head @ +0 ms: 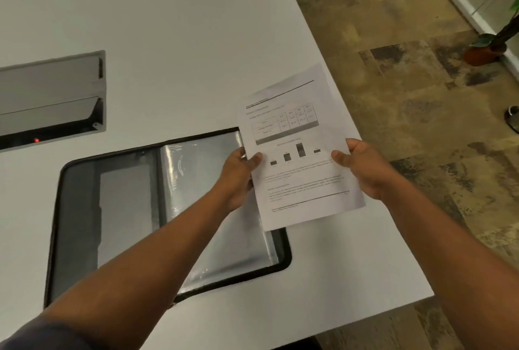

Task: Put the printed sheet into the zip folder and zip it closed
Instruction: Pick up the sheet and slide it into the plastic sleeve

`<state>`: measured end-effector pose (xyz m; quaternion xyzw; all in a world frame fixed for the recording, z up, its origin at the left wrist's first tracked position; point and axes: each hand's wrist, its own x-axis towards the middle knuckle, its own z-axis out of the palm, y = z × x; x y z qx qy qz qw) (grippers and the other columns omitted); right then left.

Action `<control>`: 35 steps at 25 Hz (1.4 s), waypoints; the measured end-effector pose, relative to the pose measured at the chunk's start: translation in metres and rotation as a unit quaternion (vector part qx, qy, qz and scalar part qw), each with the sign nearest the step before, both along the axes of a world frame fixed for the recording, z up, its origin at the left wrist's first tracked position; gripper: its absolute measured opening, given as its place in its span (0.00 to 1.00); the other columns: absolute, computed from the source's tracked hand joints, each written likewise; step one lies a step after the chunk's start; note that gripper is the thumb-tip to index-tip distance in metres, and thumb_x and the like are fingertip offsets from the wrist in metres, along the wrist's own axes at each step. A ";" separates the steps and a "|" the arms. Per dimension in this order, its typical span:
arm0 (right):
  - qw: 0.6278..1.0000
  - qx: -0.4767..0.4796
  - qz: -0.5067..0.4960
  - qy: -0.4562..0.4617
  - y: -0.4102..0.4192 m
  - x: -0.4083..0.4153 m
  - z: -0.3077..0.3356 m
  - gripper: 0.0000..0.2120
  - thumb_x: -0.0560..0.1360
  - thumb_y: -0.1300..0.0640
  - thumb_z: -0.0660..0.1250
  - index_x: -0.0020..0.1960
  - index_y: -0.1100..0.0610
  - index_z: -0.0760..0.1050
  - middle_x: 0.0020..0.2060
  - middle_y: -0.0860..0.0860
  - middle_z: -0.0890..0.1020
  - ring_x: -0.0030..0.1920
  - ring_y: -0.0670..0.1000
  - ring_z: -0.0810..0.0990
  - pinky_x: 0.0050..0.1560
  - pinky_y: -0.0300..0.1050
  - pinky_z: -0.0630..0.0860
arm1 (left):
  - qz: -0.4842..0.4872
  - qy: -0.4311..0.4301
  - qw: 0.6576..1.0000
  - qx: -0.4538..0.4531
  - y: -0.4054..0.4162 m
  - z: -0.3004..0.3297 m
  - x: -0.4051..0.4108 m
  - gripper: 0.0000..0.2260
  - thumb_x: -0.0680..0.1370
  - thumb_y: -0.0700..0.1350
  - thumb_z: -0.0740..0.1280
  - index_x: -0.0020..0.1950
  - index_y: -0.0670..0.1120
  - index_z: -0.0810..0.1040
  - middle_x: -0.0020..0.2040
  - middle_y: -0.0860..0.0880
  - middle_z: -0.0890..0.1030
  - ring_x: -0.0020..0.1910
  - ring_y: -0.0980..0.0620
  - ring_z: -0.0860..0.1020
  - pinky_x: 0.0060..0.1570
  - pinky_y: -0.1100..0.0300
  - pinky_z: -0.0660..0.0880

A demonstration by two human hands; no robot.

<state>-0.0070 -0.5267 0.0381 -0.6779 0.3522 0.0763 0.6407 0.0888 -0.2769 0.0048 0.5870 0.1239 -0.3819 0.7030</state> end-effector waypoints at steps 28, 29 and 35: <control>0.993 0.094 0.073 -0.015 0.134 0.253 -0.033 0.12 0.80 0.64 0.65 0.62 0.55 0.78 0.57 0.53 0.84 0.54 0.55 0.85 0.49 0.55 0.83 | 0.199 -0.026 0.962 0.186 0.165 -0.021 0.191 0.09 0.83 0.44 0.61 0.54 0.46 0.80 0.48 0.46 0.86 0.48 0.45 0.83 0.46 0.53 0.80; 0.993 0.097 0.063 -0.014 0.129 0.256 -0.036 0.12 0.80 0.64 0.65 0.62 0.55 0.78 0.57 0.53 0.84 0.54 0.55 0.84 0.49 0.54 0.83 | 0.201 -0.028 0.959 0.199 0.165 -0.030 0.186 0.09 0.83 0.43 0.60 0.53 0.45 0.80 0.47 0.45 0.85 0.47 0.46 0.83 0.45 0.55 0.80; 0.994 0.109 -0.006 -0.011 0.106 0.267 -0.054 0.10 0.80 0.64 0.64 0.58 0.55 0.78 0.56 0.51 0.84 0.55 0.54 0.84 0.48 0.52 0.82 | 0.036 -0.201 0.946 0.251 0.168 -0.066 0.165 0.08 0.80 0.38 0.66 0.52 0.46 0.84 0.46 0.53 0.86 0.47 0.55 0.83 0.55 0.56 0.80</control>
